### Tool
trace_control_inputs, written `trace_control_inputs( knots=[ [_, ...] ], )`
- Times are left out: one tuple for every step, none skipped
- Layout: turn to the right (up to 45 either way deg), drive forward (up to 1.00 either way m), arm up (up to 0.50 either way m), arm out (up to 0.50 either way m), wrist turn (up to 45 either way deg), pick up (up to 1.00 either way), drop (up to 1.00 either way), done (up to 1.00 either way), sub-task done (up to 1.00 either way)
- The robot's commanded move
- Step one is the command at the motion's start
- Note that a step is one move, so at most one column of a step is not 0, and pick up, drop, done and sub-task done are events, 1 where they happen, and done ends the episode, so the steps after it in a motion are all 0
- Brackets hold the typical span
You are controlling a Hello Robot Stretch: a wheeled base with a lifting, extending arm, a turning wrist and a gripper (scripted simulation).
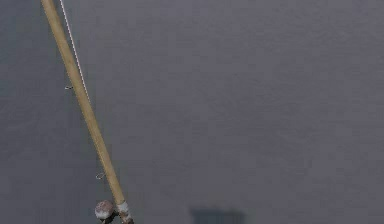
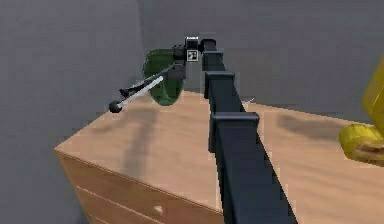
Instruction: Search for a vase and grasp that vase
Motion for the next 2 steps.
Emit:
trace_control_inputs(
  knots=[
    [0.0,0.0,0.0,0.0,45.0,0.0,0.0,0.0,0.0],
    [0.0,0.0,0.0,0.0,18.0,0.0,0.0,0.0,0.0]
  ],
)
